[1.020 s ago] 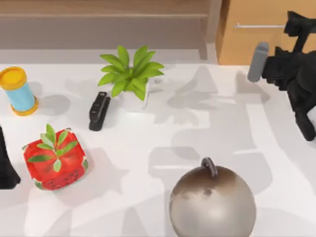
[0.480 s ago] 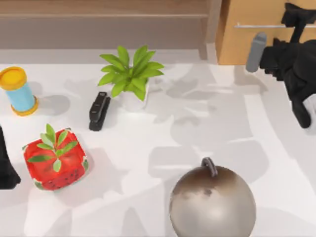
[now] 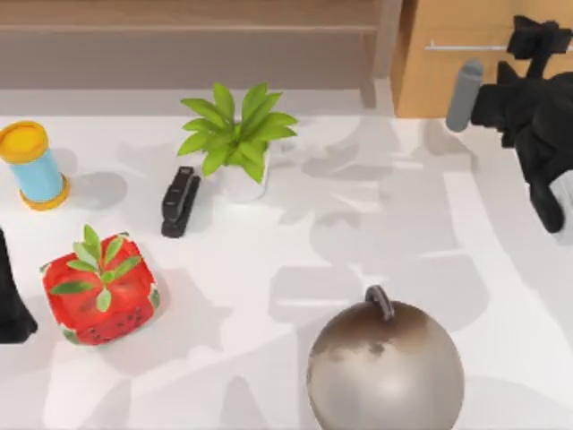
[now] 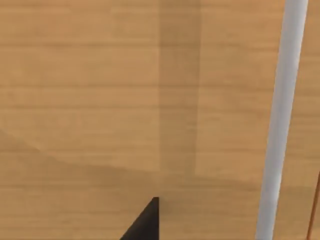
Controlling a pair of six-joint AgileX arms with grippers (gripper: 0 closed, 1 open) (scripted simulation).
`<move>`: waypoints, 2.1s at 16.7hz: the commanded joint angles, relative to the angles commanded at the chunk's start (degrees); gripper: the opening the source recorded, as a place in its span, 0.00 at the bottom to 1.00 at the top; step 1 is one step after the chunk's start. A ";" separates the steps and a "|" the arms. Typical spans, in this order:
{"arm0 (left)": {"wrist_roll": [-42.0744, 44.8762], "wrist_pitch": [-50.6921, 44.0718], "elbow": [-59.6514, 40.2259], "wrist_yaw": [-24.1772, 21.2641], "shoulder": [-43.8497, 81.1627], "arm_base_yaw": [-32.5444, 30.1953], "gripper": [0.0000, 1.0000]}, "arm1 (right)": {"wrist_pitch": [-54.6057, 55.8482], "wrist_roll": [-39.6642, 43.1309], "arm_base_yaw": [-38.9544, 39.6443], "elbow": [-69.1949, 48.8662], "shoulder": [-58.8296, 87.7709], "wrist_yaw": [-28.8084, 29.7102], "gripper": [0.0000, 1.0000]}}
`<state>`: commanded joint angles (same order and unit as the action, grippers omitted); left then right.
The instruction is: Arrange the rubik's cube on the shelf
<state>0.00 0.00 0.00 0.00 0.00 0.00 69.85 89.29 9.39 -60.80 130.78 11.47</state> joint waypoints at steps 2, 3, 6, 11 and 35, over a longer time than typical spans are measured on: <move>0.00 0.00 0.00 0.00 0.00 0.00 1.00 | 0.00 0.00 0.00 0.00 0.00 0.00 0.40; 0.00 0.00 0.00 0.00 0.00 0.00 1.00 | 0.00 0.00 0.00 0.00 0.00 0.00 0.32; 0.00 0.00 0.00 0.00 0.00 0.00 1.00 | 0.00 0.00 0.00 0.00 0.00 0.00 0.10; 0.00 0.00 0.00 0.00 0.00 0.00 1.00 | 0.00 0.00 0.00 0.00 0.00 0.00 0.00; 0.00 0.00 0.00 0.00 0.00 0.00 1.00 | 12.87 -0.41 3.41 22.99 -9.42 3.08 0.00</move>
<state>0.00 0.00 0.00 0.00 0.00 0.00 82.72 88.88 12.80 -37.81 121.36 14.55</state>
